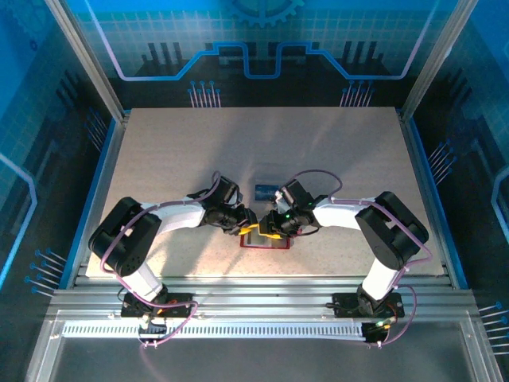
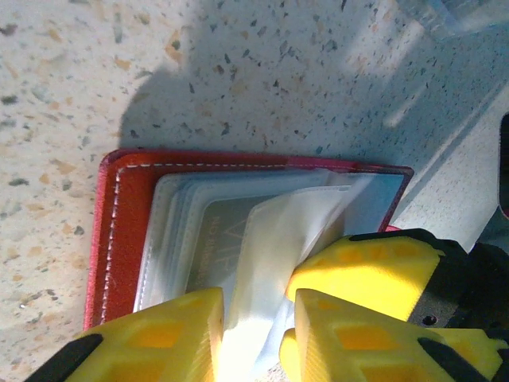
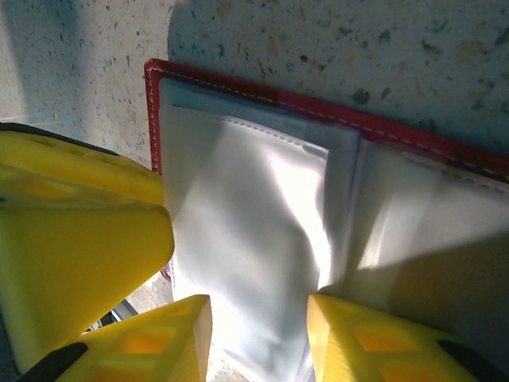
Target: Take the credit cards out of the card holder
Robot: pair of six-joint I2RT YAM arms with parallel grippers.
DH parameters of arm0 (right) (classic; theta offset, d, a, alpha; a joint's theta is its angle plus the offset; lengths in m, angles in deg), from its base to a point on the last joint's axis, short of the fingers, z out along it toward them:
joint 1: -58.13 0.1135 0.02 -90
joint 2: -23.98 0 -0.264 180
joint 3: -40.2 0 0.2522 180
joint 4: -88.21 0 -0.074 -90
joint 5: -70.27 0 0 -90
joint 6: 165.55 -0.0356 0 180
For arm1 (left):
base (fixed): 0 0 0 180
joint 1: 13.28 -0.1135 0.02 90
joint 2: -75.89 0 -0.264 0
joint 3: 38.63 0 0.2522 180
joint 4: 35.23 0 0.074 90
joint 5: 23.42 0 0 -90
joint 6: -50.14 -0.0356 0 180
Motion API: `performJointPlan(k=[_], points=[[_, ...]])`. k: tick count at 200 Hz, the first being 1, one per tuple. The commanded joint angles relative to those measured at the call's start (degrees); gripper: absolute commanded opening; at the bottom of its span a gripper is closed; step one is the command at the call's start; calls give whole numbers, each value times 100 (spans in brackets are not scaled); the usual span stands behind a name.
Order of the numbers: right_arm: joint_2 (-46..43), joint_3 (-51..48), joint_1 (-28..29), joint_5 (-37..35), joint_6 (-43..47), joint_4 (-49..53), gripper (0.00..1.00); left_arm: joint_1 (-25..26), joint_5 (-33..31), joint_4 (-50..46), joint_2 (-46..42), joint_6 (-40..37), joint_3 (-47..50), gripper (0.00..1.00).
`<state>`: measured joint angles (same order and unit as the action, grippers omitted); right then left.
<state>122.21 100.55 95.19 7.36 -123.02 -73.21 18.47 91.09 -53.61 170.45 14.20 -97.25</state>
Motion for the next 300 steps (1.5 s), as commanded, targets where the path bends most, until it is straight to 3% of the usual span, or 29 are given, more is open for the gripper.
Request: performJointPlan(k=[1, 132, 300], points=[[-111, -80, -23, 75, -79, -7, 38, 87, 198, -1, 45, 17, -117, 29], [-804, 175, -152, -94, 137, 701, 40, 91, 264, -125, 10, -27, -362, 29], [-2276, -412, -1405, -128, 620, 1481, 39, 526, 335, -232, 378, 52, -1175, 33]])
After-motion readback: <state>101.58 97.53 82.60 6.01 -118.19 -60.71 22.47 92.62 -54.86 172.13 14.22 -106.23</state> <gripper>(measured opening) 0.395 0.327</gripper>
